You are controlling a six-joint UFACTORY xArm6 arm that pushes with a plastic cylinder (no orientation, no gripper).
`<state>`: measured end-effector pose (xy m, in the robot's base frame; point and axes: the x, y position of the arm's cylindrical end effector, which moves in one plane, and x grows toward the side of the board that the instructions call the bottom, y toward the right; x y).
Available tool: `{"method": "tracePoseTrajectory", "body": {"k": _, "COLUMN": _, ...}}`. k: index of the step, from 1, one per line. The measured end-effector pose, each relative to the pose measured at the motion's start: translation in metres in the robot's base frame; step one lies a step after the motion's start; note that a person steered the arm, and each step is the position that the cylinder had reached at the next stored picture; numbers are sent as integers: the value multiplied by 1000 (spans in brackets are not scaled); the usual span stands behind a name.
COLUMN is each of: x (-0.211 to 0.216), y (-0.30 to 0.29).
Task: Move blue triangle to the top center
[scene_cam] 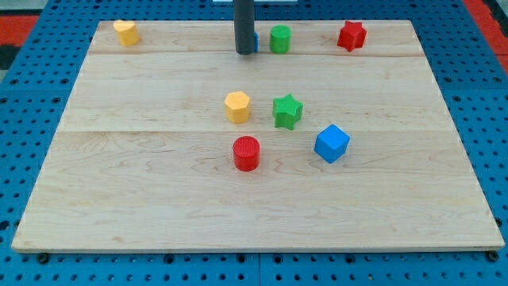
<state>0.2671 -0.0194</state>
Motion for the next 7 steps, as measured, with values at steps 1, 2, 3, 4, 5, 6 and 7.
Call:
{"method": "tracePoseTrajectory", "body": {"k": 1, "x": -4, "y": -1}}
{"method": "tracePoseTrajectory", "body": {"k": 2, "x": 19, "y": -4}}
{"method": "tracePoseTrajectory", "body": {"k": 3, "x": 19, "y": -4}}
{"method": "tracePoseTrajectory", "body": {"k": 4, "x": 26, "y": 0}}
{"method": "tracePoseTrajectory", "body": {"k": 5, "x": 34, "y": 42}}
{"method": "tracePoseTrajectory", "body": {"k": 6, "x": 10, "y": 68}}
{"method": "tracePoseTrajectory", "body": {"k": 7, "x": -26, "y": 106}}
